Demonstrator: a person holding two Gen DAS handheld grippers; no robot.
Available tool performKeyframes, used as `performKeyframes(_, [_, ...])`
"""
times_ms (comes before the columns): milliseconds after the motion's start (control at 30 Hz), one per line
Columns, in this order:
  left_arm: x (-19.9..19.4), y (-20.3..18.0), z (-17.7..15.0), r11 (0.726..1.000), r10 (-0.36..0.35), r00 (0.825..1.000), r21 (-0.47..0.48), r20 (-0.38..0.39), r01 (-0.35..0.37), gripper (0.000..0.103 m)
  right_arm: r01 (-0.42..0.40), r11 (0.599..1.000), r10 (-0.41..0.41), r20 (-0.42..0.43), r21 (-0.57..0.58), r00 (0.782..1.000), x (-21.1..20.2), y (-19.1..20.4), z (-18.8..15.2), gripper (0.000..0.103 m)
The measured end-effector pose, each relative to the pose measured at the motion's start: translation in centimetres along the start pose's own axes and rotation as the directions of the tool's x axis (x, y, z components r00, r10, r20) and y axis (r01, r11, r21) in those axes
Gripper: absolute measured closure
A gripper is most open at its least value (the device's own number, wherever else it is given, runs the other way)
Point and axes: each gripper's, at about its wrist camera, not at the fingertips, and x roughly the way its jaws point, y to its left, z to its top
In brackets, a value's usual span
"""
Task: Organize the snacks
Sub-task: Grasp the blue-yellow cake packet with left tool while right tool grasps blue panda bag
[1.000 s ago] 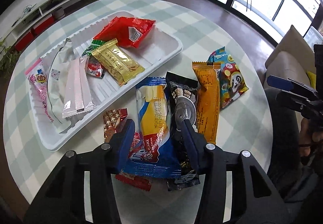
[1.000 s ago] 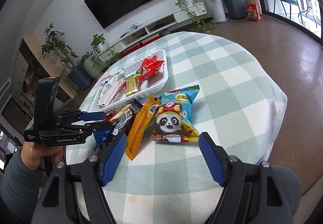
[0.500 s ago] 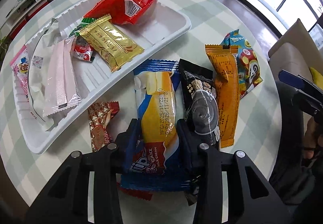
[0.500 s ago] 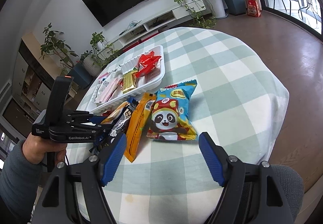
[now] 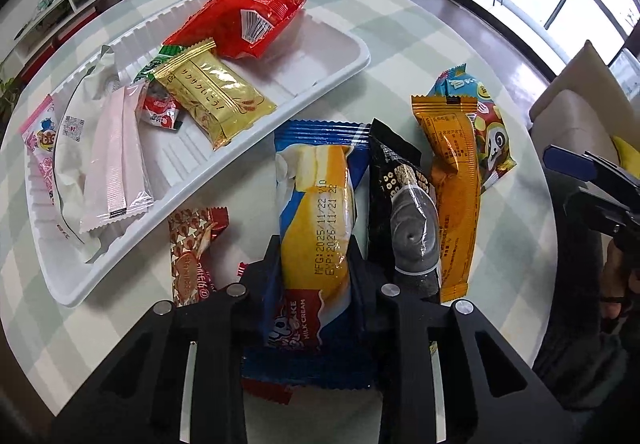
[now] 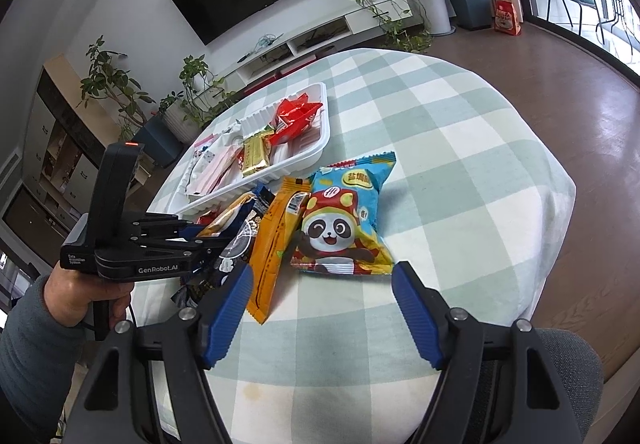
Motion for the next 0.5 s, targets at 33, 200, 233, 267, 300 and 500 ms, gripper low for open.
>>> performKeyframes(33, [-0.2, -0.1, -0.1, 1.0, 0.001, 1.0, 0.0, 0.011, -0.001, 0.078, 0.002, 1.0, -0.002, 0.0, 0.0, 1.0, 0.0, 0.0, 0.0, 0.028])
performKeyframes(200, [-1.2, 0.3, -0.4, 1.0, -0.006, 0.999, -0.03, 0.051, 0.007, 0.078, 0.02, 1.0, -0.02, 0.008, -0.013, 1.0, -0.1, 0.0, 0.3, 0.029])
performKeyframes(233, [-1.4, 0.4, -0.5, 0.999, -0.005, 0.998, -0.036, 0.057, 0.007, 0.078, 0.025, 1.0, -0.025, 0.008, -0.013, 1.0, 0.0, -0.1, 0.3, 0.029])
performKeyframes(267, [-1.6, 0.5, -0.7, 0.999, -0.008, 0.998, -0.043, 0.064, 0.011, 0.078, 0.027, 1.0, -0.027, 0.007, -0.013, 1.0, 0.0, -0.1, 0.4, 0.029])
performKeyframes(300, [-1.7, 0.6, -0.9, 0.999, -0.012, 0.998, -0.051, 0.068, 0.015, 0.078, 0.027, 1.0, -0.027, 0.007, -0.013, 1.0, 0.1, -0.2, 0.4, 0.029])
performKeyframes(500, [-2.6, 0.6, -1.4, 0.998, -0.019, 0.995, -0.063, 0.096, 0.025, 0.078, 0.033, 0.999, -0.034, -0.004, -0.021, 0.999, 0.4, 0.0, 0.3, 0.029])
